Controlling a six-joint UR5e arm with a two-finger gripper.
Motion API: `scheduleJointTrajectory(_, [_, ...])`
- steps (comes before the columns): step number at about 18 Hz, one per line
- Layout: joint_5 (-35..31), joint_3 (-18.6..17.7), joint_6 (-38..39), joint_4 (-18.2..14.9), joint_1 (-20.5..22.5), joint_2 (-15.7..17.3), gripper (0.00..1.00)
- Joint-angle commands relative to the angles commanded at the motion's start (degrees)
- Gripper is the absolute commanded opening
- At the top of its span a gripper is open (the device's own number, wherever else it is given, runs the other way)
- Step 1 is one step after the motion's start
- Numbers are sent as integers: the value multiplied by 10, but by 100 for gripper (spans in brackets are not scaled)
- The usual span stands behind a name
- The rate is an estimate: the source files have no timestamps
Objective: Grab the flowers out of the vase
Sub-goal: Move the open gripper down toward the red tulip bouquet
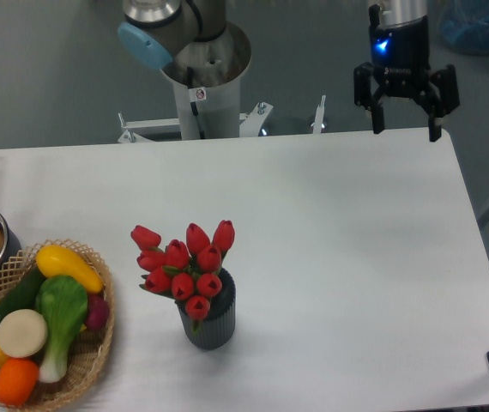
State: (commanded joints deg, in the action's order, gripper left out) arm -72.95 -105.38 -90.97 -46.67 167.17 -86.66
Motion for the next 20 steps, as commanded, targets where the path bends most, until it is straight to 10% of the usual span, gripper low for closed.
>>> scheduleJointTrajectory(20, [109,-57,163,4,-30,-7,100])
